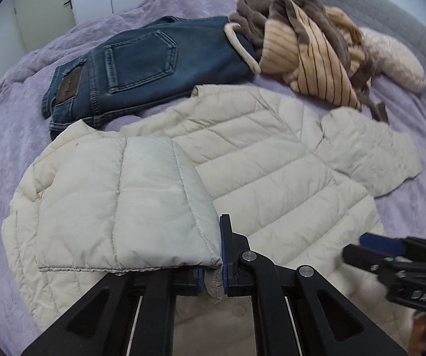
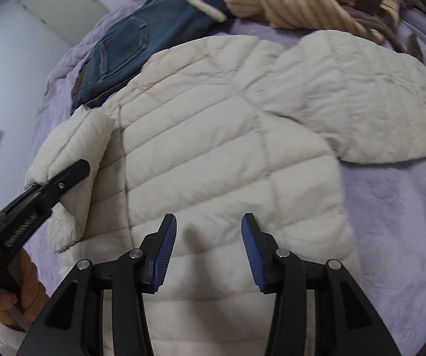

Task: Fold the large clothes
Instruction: 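Fold the held sleeve across the jacket back and release it, then grasp the other sleeve cuff with the right tool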

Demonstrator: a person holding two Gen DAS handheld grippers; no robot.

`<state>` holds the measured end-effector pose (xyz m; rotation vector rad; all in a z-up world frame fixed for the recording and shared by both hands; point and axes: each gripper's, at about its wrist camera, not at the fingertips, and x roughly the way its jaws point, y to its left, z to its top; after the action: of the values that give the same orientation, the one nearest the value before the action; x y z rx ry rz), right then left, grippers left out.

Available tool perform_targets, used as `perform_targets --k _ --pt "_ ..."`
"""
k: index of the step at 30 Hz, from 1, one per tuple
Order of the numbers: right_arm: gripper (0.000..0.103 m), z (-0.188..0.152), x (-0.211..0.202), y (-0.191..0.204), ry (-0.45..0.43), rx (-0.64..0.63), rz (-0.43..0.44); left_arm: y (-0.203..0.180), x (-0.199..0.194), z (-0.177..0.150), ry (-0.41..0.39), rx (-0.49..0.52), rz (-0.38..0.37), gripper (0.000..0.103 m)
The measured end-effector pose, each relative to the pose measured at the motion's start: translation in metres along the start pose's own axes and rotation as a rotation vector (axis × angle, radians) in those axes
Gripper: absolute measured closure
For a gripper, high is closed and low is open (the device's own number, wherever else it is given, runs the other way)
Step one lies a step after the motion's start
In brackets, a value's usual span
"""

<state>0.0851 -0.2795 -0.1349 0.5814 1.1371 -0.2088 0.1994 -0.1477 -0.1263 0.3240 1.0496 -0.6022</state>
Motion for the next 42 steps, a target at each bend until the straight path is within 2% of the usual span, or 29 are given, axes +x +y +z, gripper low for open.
perform_targets --k 6,7,8,9,10,11,14,16,20,22,26,29,32,34,37,38,40,42 --pt "0.05 0.004 -0.009 -0.041 -0.011 0.066 0.018 -0.037 0.025 0.0 0.05 0.1 0.111 0.094" --pt "0.048 0.003 -0.013 -0.047 -0.012 0.069 0.024 -0.041 0.027 0.001 0.052 0.11 0.13 0.089" --pt "0.046 0.004 -0.013 -0.05 -0.013 0.071 0.028 -0.044 0.028 0.002 0.054 0.118 0.134 0.061" --pt "0.042 0.005 -0.013 -0.051 -0.014 0.072 0.031 -0.046 0.028 0.003 0.05 0.118 0.134 0.04" --pt "0.041 0.004 -0.015 -0.055 -0.018 0.072 0.033 -0.048 0.025 0.004 0.026 0.111 0.146 0.011" --pt "0.04 0.006 -0.015 -0.057 -0.019 0.071 0.036 -0.05 0.021 0.005 -0.004 0.112 0.165 0.005" --pt "0.039 0.001 -0.025 -0.07 -0.02 0.074 0.041 -0.056 0.016 0.008 -0.003 0.135 0.158 0.005" --pt "0.034 0.001 -0.027 -0.076 -0.017 0.082 0.041 -0.058 0.008 0.008 -0.013 0.143 0.137 0.005" --pt "0.033 0.001 -0.029 -0.084 -0.016 0.104 0.046 -0.046 -0.031 0.002 -0.111 0.125 0.093 0.005" --pt "0.033 0.002 -0.031 -0.083 -0.017 0.106 0.058 -0.026 -0.05 -0.002 -0.158 0.087 0.104 0.005" --pt "0.03 0.006 -0.032 -0.073 -0.023 0.114 0.127 0.042 -0.066 -0.01 -0.191 -0.053 0.232 0.005" --pt "0.03 0.014 -0.023 -0.061 -0.022 0.13 0.202 0.103 -0.06 -0.025 -0.139 -0.193 0.37 0.005" --pt "0.03 0.025 -0.006 -0.05 -0.007 0.155 0.256 0.152 -0.054 -0.049 -0.095 -0.317 0.466 0.005" --pt "0.03 0.032 0.004 -0.041 -0.001 0.157 0.273 0.174 -0.047 -0.063 -0.065 -0.367 0.502 0.005" --pt "0.031 0.041 0.018 -0.031 0.009 0.168 0.284 0.191 -0.034 -0.078 -0.024 -0.404 0.513 0.005" --pt "0.036 0.043 0.021 -0.029 0.012 0.178 0.28 0.194 -0.03 -0.08 -0.013 -0.407 0.515 0.005" --pt "0.086 0.047 0.028 -0.029 0.018 0.192 0.254 0.193 -0.021 -0.084 0.004 -0.402 0.513 0.005" --pt "0.091 0.047 0.034 -0.034 0.025 0.221 0.222 0.19 -0.017 -0.09 0.012 -0.391 0.513 0.005"
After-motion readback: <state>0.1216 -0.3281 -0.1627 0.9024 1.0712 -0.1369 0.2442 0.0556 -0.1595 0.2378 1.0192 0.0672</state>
